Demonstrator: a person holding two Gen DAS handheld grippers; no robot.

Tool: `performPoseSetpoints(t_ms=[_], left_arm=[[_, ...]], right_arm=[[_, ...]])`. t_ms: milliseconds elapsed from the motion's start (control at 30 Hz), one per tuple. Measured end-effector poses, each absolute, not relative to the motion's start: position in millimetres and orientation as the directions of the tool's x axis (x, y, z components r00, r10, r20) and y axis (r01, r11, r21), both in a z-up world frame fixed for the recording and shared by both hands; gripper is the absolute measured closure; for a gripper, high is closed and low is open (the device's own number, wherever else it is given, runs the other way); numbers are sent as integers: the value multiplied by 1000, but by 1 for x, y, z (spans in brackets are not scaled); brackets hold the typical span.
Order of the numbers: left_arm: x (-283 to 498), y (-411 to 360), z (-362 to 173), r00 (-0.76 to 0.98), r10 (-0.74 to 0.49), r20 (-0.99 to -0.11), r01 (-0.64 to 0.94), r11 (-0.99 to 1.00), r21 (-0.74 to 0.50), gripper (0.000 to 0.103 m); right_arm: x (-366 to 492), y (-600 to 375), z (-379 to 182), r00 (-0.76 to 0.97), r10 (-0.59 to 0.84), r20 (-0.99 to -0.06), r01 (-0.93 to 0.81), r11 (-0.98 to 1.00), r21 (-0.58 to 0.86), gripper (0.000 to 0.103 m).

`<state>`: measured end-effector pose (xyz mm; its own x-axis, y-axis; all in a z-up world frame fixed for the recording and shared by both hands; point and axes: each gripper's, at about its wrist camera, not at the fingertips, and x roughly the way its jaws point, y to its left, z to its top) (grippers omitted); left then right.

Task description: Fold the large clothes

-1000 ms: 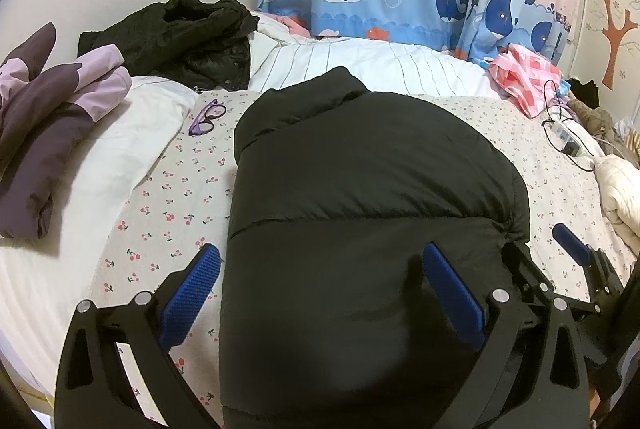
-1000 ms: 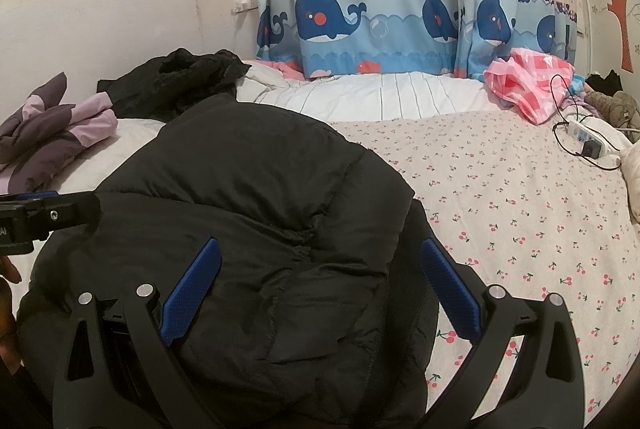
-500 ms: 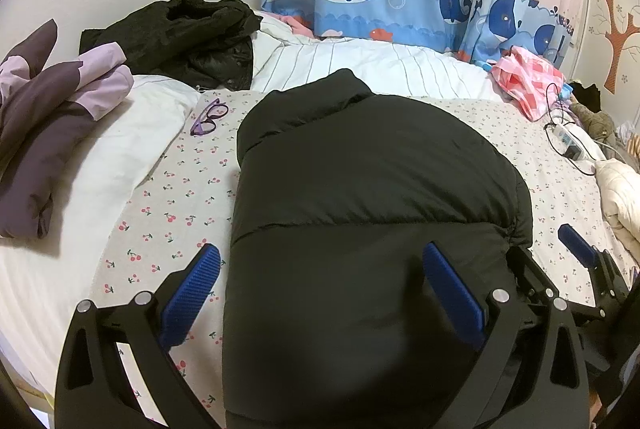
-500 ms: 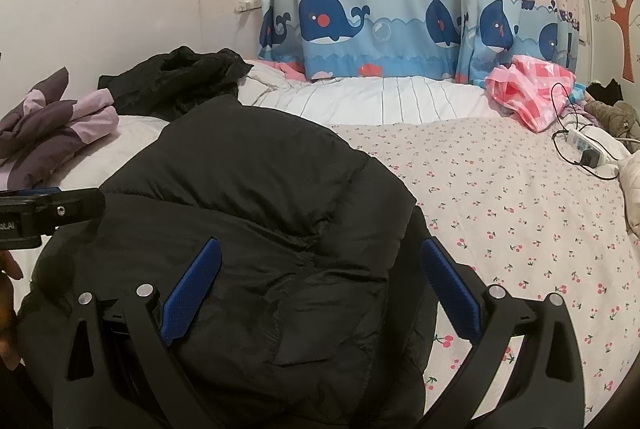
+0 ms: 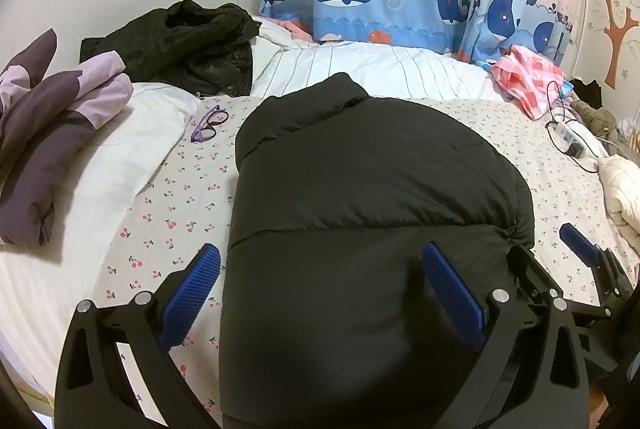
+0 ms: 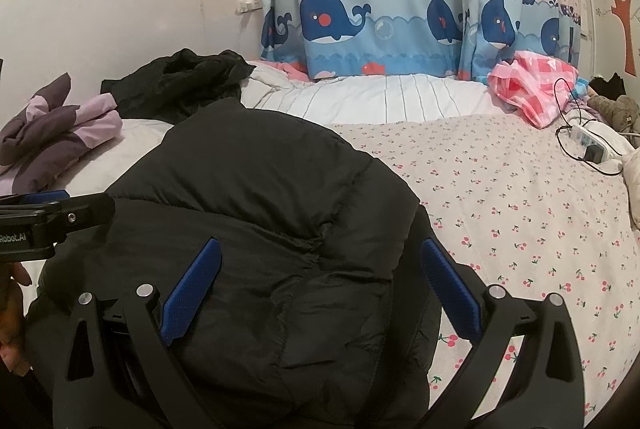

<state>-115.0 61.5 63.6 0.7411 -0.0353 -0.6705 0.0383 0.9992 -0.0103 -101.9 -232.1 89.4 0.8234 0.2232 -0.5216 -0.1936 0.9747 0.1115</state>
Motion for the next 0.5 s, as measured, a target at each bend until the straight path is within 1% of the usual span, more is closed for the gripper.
performPoseSetpoints(t_ms=[167, 367, 500], left_arm=[[-111, 66, 62, 745, -37, -666, 31, 999, -21, 6], [-106, 72, 56, 713, -26, -700, 8, 1000, -29, 6], [-107, 73, 57, 723, -21, -690, 3, 1000, -28, 6]], right_arm=[[-103, -233, 88, 823, 224, -522, -191, 975, 116, 7], [-105, -233, 88, 821, 228, -523, -193, 974, 122, 7], [-104, -233, 88, 820, 229, -524, -193, 973, 124, 7]])
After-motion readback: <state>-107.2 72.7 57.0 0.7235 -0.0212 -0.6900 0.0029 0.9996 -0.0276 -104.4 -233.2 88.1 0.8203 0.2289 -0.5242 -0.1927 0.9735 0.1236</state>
